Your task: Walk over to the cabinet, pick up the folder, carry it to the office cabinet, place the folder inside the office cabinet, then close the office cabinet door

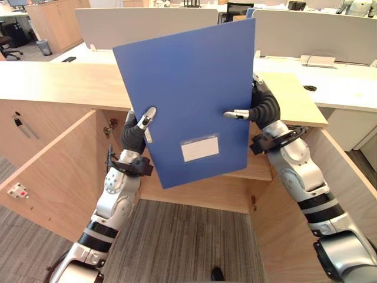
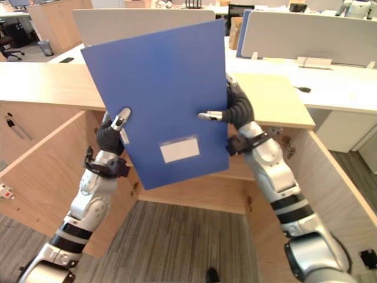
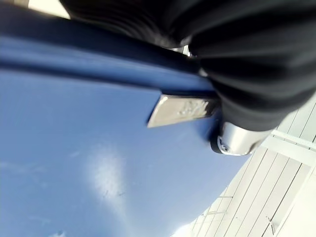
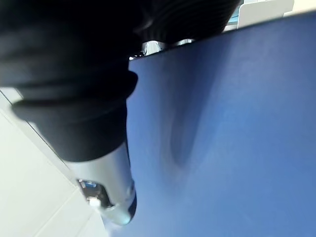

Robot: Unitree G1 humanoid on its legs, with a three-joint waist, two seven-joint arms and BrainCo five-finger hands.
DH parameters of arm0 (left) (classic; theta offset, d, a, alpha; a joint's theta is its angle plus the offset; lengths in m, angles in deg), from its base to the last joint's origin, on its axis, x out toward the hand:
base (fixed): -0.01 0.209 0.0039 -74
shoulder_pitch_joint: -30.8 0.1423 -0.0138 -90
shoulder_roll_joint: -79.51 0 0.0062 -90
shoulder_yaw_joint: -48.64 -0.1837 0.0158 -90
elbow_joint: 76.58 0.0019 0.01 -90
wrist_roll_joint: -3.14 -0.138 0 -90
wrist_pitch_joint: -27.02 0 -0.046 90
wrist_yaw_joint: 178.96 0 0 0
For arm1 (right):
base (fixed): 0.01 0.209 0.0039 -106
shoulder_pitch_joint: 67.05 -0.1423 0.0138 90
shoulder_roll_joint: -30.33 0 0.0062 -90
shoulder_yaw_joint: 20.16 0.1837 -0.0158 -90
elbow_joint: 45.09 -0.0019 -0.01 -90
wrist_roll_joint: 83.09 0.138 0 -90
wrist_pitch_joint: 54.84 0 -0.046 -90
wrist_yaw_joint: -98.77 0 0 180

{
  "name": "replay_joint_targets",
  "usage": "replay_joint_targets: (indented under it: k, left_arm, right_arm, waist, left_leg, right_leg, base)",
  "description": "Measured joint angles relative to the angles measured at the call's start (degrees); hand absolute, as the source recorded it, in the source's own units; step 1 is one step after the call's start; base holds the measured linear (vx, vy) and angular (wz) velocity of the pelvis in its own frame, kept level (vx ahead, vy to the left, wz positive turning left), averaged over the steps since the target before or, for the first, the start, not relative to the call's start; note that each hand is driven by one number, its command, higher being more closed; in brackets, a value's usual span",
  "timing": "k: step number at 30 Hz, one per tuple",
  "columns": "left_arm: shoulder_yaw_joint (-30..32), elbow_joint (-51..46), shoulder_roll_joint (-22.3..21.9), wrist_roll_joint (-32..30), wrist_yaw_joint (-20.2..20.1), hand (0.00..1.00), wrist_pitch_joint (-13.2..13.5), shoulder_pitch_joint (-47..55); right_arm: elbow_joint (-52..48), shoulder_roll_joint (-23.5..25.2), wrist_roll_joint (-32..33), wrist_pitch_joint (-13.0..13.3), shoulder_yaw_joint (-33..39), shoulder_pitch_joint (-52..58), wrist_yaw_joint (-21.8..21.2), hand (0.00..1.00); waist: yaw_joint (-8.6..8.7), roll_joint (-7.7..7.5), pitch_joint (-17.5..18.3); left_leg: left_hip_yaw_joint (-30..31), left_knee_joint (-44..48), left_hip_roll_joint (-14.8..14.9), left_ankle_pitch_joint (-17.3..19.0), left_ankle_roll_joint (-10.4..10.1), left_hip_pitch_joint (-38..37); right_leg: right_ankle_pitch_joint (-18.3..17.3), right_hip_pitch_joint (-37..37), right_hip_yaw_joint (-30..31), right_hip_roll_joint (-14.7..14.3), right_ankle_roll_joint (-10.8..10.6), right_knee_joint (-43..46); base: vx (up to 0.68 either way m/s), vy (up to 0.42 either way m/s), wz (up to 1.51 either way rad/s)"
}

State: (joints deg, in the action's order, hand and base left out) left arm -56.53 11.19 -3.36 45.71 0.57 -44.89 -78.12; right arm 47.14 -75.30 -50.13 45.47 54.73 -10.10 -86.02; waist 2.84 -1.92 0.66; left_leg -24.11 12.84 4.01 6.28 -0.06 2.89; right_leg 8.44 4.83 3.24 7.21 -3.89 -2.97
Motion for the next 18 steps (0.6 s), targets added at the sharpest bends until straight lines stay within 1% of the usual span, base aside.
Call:
replay_joint_targets:
  k: [1,3,5,11,12,14,15,16,17,18]
  left_arm:
    - [0.1,0.0,-0.5,-0.1,0.0,1.00,-0.3,0.0]
    - [0.5,0.0,-1.9,-0.3,0.0,1.00,-0.8,0.0]
    - [0.6,0.0,-3.1,-0.4,0.0,1.00,-1.0,0.1]
    - [1.2,0.0,-3.1,-0.6,0.0,1.00,-1.1,1.4]
    - [1.2,0.0,-3.1,-0.6,0.0,1.00,-1.3,1.6]
    - [1.1,0.1,-2.6,-0.3,0.0,1.00,-1.5,1.7]
    - [1.1,0.6,-2.0,0.2,0.0,1.00,-1.6,1.7]
    - [0.8,1.6,-0.8,1.3,-0.2,1.00,-1.6,1.7]
    - [0.3,1.8,0.3,1.7,-0.9,1.00,-1.6,1.7]
    - [-0.1,1.8,1.0,2.3,-1.4,1.00,-1.6,1.7]
  right_arm:
    - [0.0,1.4,-2.3,-0.1,0.7,0.0,0.8,0.00]
    - [0.1,3.6,-4.6,-0.2,2.2,0.0,1.7,0.00]
    - [0.2,5.0,-5.0,-0.2,2.8,0.0,2.1,0.00]
    - [0.6,6.0,-5.1,-1.2,2.4,0.0,2.1,0.00]
    - [1.2,6.0,-4.5,-1.2,1.9,0.0,1.9,1.00]
    - [3.3,5.1,-0.5,-1.0,0.3,-0.5,1.0,1.00]
    - [5.0,3.4,3.5,-1.1,-1.6,-1.7,-0.1,1.00]
    - [7.0,-1.2,10.2,-1.6,-6.2,-4.1,-2.3,1.00]
    - [7.1,-4.0,12.7,-2.2,-8.9,-5.3,-3.1,1.00]
    - [7.1,-5.5,14.4,-2.4,-9.9,-5.5,-4.0,1.00]
  waist:
    - [-0.09,-0.16,-0.1]
    - [-0.25,-0.23,-0.1]
    - [-0.32,-0.26,-0.1]
    - [-0.32,-0.65,-0.3]
    - [-0.36,-0.75,-0.3]
    - [-0.35,-0.98,-0.3]
    - [-0.32,-1.10,-0.4]
    - [-0.43,-1.33,-0.5]
    - [-0.53,-1.59,-0.7]
    - [-0.56,-1.79,-0.8]
  left_leg:
    - [0.0,0.5,0.1,0.2,0.1,0.0]
    - [0.0,1.1,0.3,0.5,0.1,0.0]
    - [0.0,1.3,0.4,0.7,0.1,0.0]
    - [0.0,1.3,0.4,0.8,0.0,0.0]
    - [0.0,1.3,0.4,0.8,0.0,0.0]
    - [0.0,1.3,0.4,0.8,0.0,0.0]
    - [0.0,1.2,0.4,0.8,0.0,0.0]
    - [0.0,1.2,0.4,0.8,0.0,0.0]
    - [0.2,1.1,0.4,0.8,0.0,0.0]
    - [0.4,1.1,0.4,0.8,0.0,0.0]
  right_leg:
    - [-0.1,0.0,0.0,-0.2,0.1,0.3]
    - [-0.2,0.0,0.0,-0.4,0.2,0.7]
    - [-0.4,0.0,0.0,-0.4,0.5,0.9]
    - [-0.6,-0.2,0.0,-0.4,0.8,0.5]
    - [-0.6,-0.3,0.0,-0.4,0.8,0.5]
    - [-0.6,-0.3,0.0,-0.4,0.8,0.3]
    - [-0.6,-0.3,0.0,-0.4,0.8,0.3]
    - [-0.6,-0.4,-0.1,-0.4,0.8,0.2]
    - [-0.5,-0.6,-0.2,-0.4,0.6,0.0]
    - [-0.4,-0.9,-0.5,-0.4,0.5,-0.2]
  base:
    - [0.00,0.000,0.00]
    - [0.00,0.000,0.00]
    - [0.00,0.020,0.00]
    - [0.00,0.014,0.00]
    - [0.00,0.000,0.00]
    - [0.00,0.000,0.00]
    - [0.02,0.033,0.00]
    - [0.02,0.032,0.03]
    - [0.02,0.025,0.07]
    - [0.03,0.013,0.15]
